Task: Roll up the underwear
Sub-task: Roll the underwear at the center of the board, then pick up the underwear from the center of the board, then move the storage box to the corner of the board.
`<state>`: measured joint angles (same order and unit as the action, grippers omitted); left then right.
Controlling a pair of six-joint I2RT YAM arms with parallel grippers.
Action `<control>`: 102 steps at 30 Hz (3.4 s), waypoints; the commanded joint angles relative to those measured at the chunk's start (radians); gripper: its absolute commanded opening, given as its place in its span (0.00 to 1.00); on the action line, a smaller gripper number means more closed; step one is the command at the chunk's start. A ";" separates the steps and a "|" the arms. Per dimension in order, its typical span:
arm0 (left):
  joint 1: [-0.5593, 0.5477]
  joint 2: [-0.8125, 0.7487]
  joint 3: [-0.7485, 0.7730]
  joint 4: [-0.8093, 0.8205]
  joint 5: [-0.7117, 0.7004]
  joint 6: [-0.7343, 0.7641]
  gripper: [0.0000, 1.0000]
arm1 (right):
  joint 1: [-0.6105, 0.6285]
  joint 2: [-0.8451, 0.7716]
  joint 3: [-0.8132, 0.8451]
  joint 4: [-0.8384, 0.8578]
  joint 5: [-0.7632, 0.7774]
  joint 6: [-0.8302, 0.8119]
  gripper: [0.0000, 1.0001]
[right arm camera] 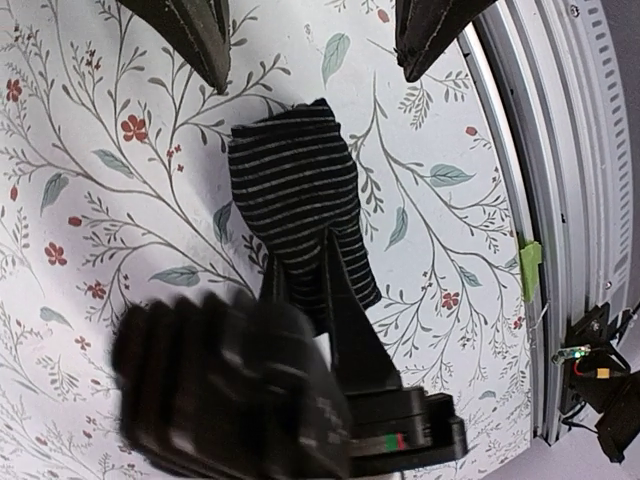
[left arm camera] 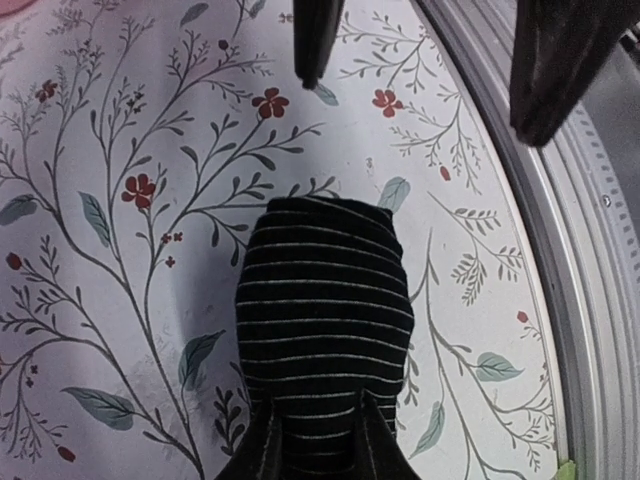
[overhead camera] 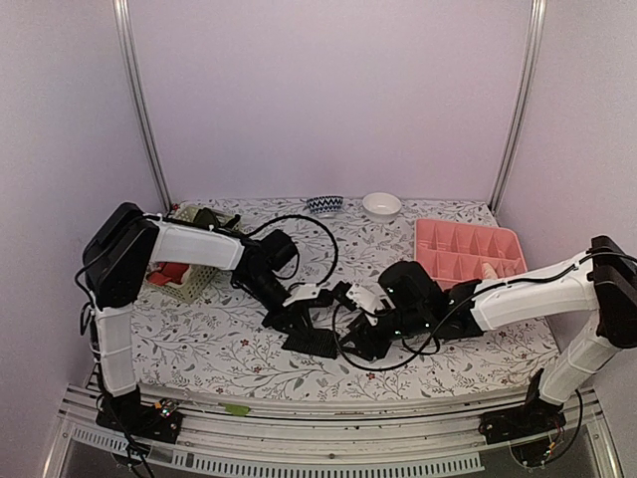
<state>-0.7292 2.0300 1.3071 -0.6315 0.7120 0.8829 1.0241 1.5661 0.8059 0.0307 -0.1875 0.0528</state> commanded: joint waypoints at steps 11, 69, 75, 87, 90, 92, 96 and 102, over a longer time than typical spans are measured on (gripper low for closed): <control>0.018 0.212 0.139 -0.287 0.039 0.027 0.00 | 0.141 0.266 0.294 -0.142 0.208 -0.276 0.65; 0.199 0.047 0.200 -0.146 0.119 -0.118 0.84 | 0.125 0.324 0.283 -0.197 0.151 -0.139 0.00; 0.307 -0.178 0.082 0.103 0.083 -0.274 0.96 | 0.098 0.260 0.283 -0.189 0.145 -0.004 0.00; 0.342 -0.290 0.092 0.205 -0.026 -0.374 0.96 | -0.108 0.026 0.268 -0.275 0.187 0.249 0.00; 0.343 -0.287 0.098 0.214 -0.013 -0.424 0.96 | -0.179 -0.052 0.267 -0.344 0.234 0.294 0.00; 0.342 -0.286 0.095 0.236 -0.006 -0.467 0.96 | -0.233 -0.102 0.264 -0.400 0.268 0.327 0.00; 0.343 -0.281 0.084 0.283 -0.003 -0.554 0.96 | -0.344 -0.200 0.249 -0.520 0.354 0.367 0.00; 0.343 -0.275 0.041 0.322 0.014 -0.598 0.96 | -0.559 -0.313 0.250 -0.700 0.479 0.402 0.00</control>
<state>-0.3916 1.7401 1.3735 -0.3553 0.7067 0.3397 0.5720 1.3174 1.0584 -0.5037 0.1711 0.4057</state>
